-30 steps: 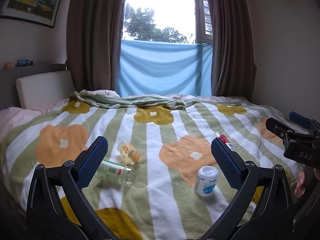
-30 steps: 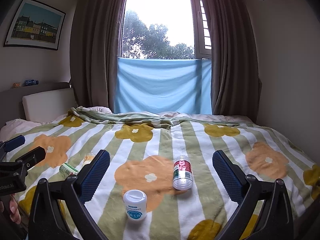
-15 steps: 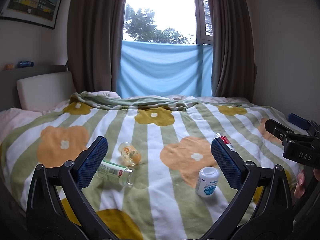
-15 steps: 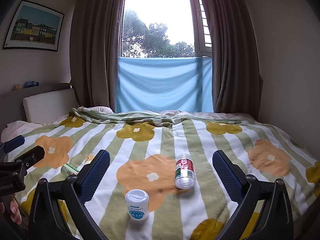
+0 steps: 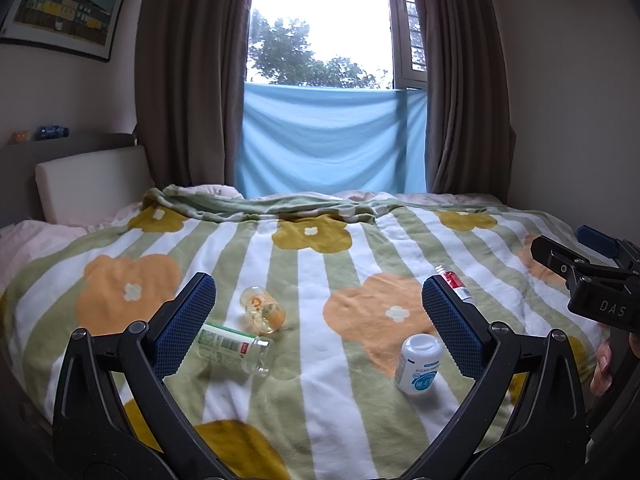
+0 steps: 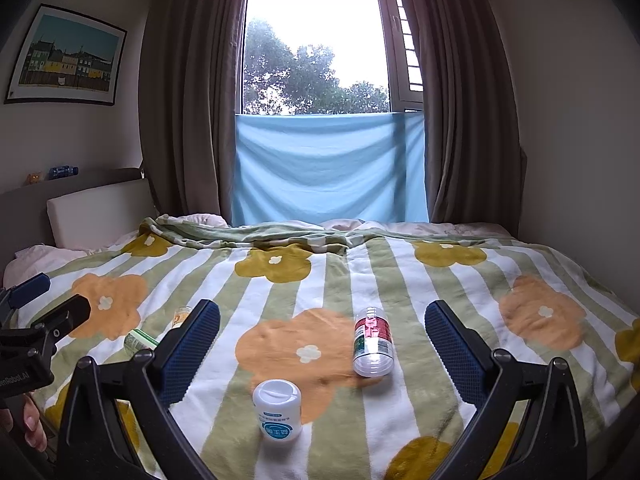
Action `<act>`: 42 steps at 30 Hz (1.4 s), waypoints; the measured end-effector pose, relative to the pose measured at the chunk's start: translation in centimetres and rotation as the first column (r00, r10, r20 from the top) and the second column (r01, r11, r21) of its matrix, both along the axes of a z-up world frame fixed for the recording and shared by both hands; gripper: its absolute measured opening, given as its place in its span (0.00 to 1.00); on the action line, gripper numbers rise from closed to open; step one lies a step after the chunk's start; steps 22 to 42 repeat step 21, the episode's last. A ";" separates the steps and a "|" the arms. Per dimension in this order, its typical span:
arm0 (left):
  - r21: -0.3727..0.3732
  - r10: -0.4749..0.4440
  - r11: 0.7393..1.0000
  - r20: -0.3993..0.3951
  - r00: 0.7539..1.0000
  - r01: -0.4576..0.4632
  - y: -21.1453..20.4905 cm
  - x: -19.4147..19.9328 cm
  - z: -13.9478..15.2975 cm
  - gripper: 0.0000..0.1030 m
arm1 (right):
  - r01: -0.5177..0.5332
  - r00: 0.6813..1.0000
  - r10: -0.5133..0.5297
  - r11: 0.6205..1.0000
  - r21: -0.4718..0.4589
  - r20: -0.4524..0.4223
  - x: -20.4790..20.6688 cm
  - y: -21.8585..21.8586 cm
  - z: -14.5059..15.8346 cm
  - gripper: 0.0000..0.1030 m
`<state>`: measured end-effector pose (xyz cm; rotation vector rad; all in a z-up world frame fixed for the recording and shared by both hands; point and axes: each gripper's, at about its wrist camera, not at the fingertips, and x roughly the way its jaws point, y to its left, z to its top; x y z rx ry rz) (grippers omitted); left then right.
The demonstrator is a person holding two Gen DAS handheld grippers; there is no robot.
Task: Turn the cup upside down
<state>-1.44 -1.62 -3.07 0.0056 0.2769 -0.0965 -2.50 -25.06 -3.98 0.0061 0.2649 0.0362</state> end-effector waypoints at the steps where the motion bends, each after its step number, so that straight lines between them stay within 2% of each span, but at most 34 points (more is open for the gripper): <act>1: 0.002 0.000 1.000 0.003 1.000 0.000 0.0 0.0 0.0 1.00 | 0.001 1.000 -0.001 1.000 -0.001 0.001 0.0 0.1 0.0 1.00; 9: 0.043 -0.005 0.999 0.033 0.999 0.004 -0.3 -0.3 0.2 1.00 | 0.001 1.000 -0.001 1.000 0.002 0.000 0.0 -0.1 0.0 1.00; 14: 0.078 0.024 0.997 0.049 0.999 -0.027 -0.9 -0.4 0.1 1.00 | 0.002 1.000 -0.002 1.000 0.005 -0.002 0.1 -0.1 0.0 1.00; 42: 0.068 0.044 0.997 0.064 0.997 -0.048 -0.7 -0.5 0.1 1.00 | 0.002 1.000 -0.002 1.000 0.006 -0.002 0.1 -0.1 0.1 1.00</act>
